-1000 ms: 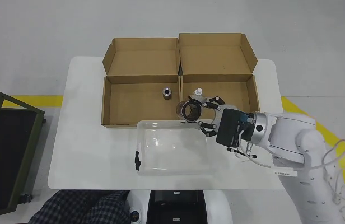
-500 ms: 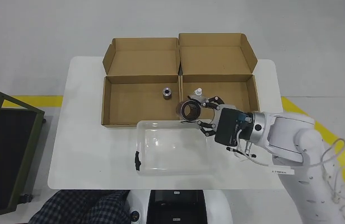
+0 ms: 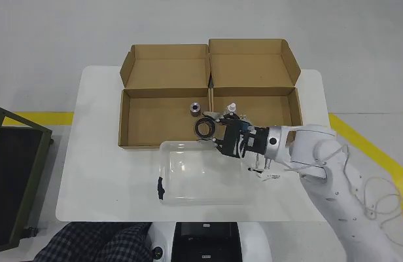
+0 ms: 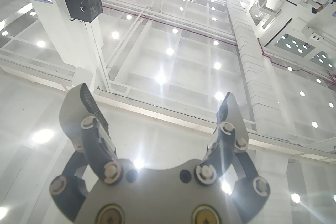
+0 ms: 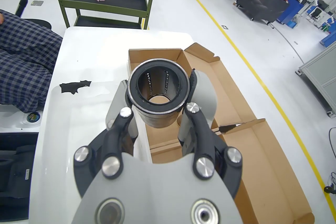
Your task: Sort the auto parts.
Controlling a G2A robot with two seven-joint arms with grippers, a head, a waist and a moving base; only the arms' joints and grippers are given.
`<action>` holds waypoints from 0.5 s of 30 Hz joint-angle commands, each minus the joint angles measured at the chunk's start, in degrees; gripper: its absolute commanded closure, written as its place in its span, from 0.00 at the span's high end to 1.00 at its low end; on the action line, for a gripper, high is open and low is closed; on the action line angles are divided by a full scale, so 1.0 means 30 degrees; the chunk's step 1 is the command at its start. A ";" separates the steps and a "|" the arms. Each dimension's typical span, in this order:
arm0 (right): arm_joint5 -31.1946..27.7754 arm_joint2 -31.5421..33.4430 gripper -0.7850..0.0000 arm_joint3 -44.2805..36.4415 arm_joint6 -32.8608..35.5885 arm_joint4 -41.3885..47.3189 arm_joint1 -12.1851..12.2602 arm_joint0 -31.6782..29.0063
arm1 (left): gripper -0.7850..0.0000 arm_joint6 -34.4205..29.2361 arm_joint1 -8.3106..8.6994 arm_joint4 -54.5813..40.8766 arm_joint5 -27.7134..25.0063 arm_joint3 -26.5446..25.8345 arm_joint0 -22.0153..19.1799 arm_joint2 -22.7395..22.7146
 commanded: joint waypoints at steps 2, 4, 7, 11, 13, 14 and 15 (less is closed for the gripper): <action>0.0504 -0.0862 0.00 0.1021 0.0252 0.0069 -0.0184 0.0791 | 1.00 0.0000 0.0000 0.0000 0.0000 0.0000 0.0000 0.0000; 0.0853 -0.1470 0.00 0.1682 0.0441 0.0119 -0.0332 0.1345 | 1.00 0.0000 0.0000 0.0000 0.0000 0.0000 0.0000 0.0000; 0.1406 -0.2367 0.00 0.2769 0.0730 0.0195 -0.0578 0.2157 | 1.00 0.0000 0.0000 0.0000 0.0000 0.0000 0.0000 0.0000; 0.2102 -0.3541 0.00 0.4321 0.0934 0.0513 -0.0964 0.3215 | 1.00 0.0000 0.0000 0.0000 0.0000 0.0000 0.0000 0.0000; 0.2419 -0.4097 0.00 0.5119 0.0976 0.0658 -0.1173 0.3741 | 1.00 0.0000 0.0000 0.0000 0.0000 0.0000 0.0000 0.0000; 0.2591 -0.4370 0.00 0.5535 0.1008 0.0706 -0.1282 0.3994 | 1.00 0.0000 0.0000 0.0000 0.0000 0.0000 0.0000 0.0000; 0.2803 -0.4625 0.00 0.5957 0.0944 0.0834 -0.1398 0.4220 | 1.00 0.0000 0.0000 0.0000 0.0000 0.0000 0.0000 0.0000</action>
